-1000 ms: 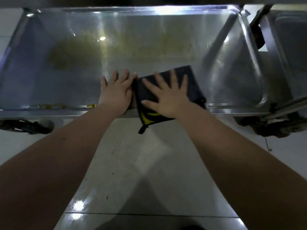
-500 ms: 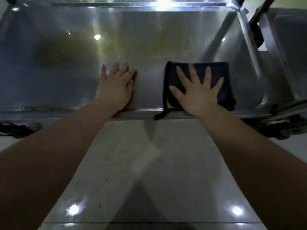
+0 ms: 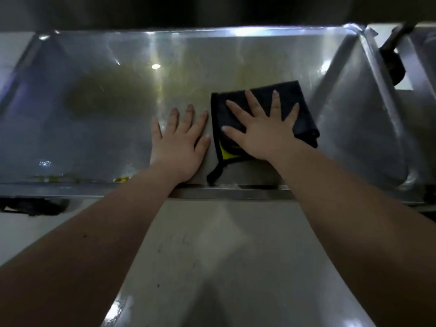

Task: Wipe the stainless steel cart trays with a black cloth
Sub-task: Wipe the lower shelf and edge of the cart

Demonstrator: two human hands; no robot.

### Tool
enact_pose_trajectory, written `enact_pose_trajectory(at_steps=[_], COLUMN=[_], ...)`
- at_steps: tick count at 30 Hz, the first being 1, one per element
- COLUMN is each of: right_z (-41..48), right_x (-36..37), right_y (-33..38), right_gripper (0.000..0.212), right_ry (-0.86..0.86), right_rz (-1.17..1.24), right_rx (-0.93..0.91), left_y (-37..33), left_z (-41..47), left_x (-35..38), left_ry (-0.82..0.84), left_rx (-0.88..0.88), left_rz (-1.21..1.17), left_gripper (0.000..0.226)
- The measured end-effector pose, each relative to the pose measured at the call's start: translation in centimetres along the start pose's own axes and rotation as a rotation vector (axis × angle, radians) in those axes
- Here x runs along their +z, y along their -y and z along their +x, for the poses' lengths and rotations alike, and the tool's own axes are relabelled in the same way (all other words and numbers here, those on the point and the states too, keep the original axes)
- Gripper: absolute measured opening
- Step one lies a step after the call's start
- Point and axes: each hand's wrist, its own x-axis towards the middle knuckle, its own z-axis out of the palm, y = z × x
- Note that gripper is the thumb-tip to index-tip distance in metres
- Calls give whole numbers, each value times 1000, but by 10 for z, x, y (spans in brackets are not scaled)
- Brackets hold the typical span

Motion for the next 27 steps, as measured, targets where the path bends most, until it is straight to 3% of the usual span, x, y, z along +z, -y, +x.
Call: enact_pose_trajectory(at_steps=[5, 8, 13, 17, 23, 27], right_z=[35, 30, 19, 20, 38, 48], right_x=[-8, -10, -26, -24, -12, -13], right_y=[14, -17, -123, -117, 2, -3], right_gripper=[69, 69, 70, 70, 65, 65], right_ry=[-35, -93, -76, -57, -69, -95], right_rz=[-14, -33, 12, 36, -43, -25], right_rx=[-5, -18, 315, 412, -61, -143], left_y=[3, 4, 2, -5, -1, 1], left_z=[-1, -1, -1, -1, -3, -4], left_x=[0, 0, -1, -1, -3, -3], left_ry=[-8, -14, -19, -13, 10, 7], left_rx=[2, 0, 1, -9, -5, -7], left_rz=[-7, -42, -33, -15, -16, -11], left_gripper=[63, 60, 59, 58, 63, 65])
